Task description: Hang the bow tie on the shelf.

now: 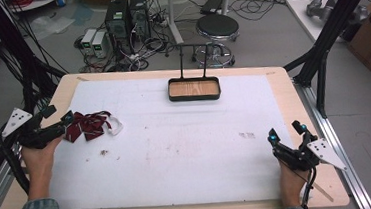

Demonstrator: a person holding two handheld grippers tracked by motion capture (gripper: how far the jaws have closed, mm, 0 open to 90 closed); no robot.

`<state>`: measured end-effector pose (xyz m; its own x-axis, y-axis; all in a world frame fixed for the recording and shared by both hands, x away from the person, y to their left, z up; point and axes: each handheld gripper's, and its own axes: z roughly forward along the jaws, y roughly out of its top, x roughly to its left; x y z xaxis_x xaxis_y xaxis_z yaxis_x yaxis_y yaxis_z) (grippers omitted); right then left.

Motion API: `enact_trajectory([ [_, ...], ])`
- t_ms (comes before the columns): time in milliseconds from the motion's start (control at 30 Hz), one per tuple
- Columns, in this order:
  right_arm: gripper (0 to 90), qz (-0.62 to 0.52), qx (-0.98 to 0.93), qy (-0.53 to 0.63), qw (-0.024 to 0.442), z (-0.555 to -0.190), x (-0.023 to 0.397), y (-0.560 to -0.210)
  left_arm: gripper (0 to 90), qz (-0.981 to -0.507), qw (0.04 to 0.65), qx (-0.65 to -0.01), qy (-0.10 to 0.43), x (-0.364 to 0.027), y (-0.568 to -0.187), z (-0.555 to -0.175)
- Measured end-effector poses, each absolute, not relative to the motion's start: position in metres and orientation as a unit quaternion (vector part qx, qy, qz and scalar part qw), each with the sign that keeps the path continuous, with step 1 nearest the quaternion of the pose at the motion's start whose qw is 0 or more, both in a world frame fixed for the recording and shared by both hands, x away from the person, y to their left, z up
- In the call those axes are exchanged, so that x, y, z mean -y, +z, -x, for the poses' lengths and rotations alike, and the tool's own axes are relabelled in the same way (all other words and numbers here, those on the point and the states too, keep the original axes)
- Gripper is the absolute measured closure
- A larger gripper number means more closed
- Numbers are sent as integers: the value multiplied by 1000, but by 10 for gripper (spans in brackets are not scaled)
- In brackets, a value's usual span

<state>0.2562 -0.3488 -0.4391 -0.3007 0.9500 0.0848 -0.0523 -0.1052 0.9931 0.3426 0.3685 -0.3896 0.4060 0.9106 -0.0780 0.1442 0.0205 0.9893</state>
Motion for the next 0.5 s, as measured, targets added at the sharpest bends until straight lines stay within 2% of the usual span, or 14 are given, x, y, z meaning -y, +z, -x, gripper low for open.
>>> enact_trajectory([
  [500,112,-423,-536,603,411,-257,346,-439,251,-623,577,-417,323,-366,-394,-346],
])
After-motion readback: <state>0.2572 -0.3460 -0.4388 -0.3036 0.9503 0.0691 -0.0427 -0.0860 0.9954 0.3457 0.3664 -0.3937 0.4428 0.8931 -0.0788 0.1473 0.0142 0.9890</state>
